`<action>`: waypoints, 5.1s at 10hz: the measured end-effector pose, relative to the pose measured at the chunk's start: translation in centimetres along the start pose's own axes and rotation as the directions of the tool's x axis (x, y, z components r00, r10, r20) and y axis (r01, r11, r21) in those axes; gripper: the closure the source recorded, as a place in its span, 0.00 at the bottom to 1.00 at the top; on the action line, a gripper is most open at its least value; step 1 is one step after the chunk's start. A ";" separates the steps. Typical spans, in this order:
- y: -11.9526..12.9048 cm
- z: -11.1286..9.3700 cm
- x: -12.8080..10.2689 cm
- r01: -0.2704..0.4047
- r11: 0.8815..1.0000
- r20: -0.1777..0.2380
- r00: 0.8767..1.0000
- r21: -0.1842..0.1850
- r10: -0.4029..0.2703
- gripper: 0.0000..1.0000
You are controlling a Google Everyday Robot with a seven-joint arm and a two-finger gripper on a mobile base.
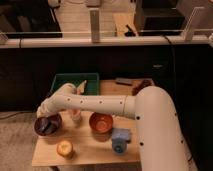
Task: Wipe purple bowl with brush
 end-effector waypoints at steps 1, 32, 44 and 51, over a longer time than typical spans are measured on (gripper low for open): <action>0.6 -0.4 -0.2 -0.009 1.000 0.004 1.000 -0.015 0.010 1.00; -0.6 0.1 0.5 0.037 0.999 0.049 0.998 -0.016 -0.036 1.00; -0.6 0.1 0.5 0.037 0.999 0.049 0.998 -0.017 -0.036 1.00; -0.6 0.2 0.5 0.037 0.999 0.049 0.998 -0.016 -0.036 1.00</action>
